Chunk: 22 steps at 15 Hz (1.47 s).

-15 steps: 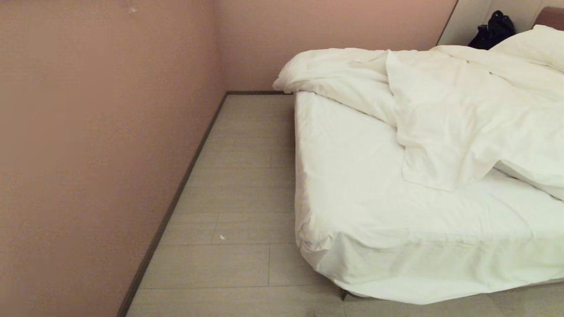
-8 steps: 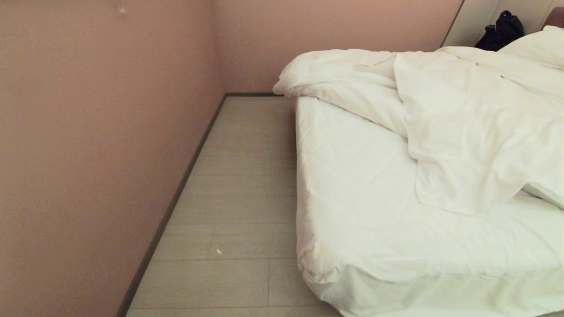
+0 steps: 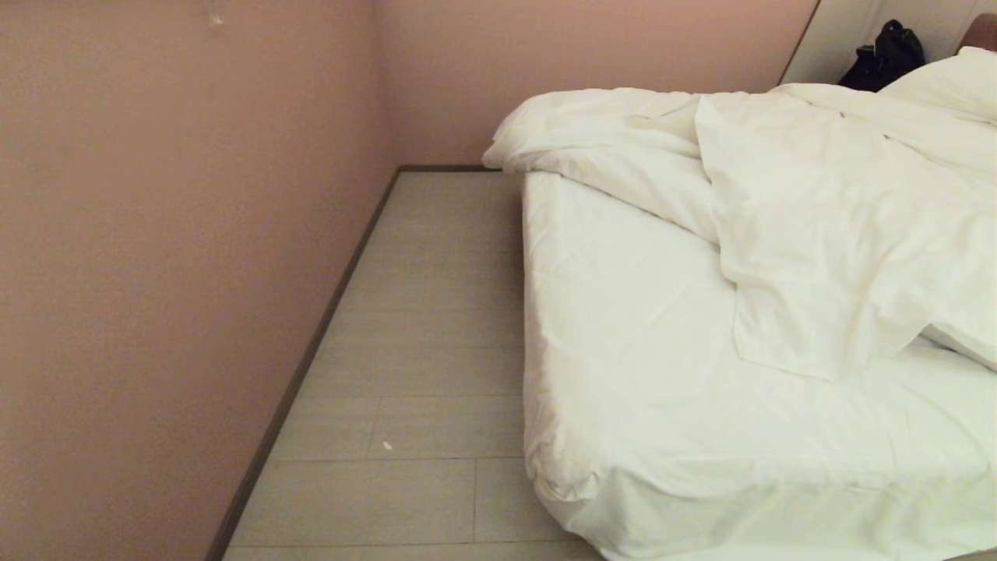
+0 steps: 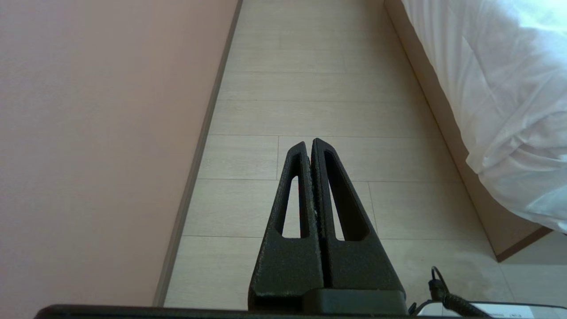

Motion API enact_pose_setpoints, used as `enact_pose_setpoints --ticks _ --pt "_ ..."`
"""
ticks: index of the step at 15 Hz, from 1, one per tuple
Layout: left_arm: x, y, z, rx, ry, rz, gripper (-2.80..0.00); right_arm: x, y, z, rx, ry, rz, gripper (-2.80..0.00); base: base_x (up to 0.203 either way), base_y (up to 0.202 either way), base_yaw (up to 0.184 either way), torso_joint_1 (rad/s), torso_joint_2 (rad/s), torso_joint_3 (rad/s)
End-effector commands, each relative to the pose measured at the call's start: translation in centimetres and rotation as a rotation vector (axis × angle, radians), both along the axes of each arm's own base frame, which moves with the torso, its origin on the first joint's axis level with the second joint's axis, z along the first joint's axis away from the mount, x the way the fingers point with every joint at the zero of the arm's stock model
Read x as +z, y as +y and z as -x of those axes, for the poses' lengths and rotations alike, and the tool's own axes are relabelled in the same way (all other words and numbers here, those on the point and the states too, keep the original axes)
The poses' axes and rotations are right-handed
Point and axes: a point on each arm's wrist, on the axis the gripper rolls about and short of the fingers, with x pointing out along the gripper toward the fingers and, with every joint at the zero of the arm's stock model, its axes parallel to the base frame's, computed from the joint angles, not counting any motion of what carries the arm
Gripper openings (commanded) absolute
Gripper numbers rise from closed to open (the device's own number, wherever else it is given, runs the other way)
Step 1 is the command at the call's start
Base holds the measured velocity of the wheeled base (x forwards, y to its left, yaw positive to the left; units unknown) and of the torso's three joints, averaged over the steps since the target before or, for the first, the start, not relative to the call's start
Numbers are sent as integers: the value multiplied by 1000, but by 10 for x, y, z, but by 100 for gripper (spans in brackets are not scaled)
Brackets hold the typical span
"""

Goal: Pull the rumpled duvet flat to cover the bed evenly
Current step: Hold the folded corner of the quilt

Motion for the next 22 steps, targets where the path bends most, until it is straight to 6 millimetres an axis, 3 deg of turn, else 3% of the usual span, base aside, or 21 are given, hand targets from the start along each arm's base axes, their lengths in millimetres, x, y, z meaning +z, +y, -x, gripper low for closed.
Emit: enact_pose_setpoints --ticks 1,7,22 --pt "0 0 0 2 0 -1 -280 0 0 0 1 3 0 -280 0 0 0 0 0 0" --pt "0 0 0 1 2 -2 -280 0 0 0 -1 2 0 -280 0 -15 0 0 1 0" --pt "0 0 0 -3 3 -18 -280 0 0 0 -1 1 0 -280 0 -192 1 2 3 1"
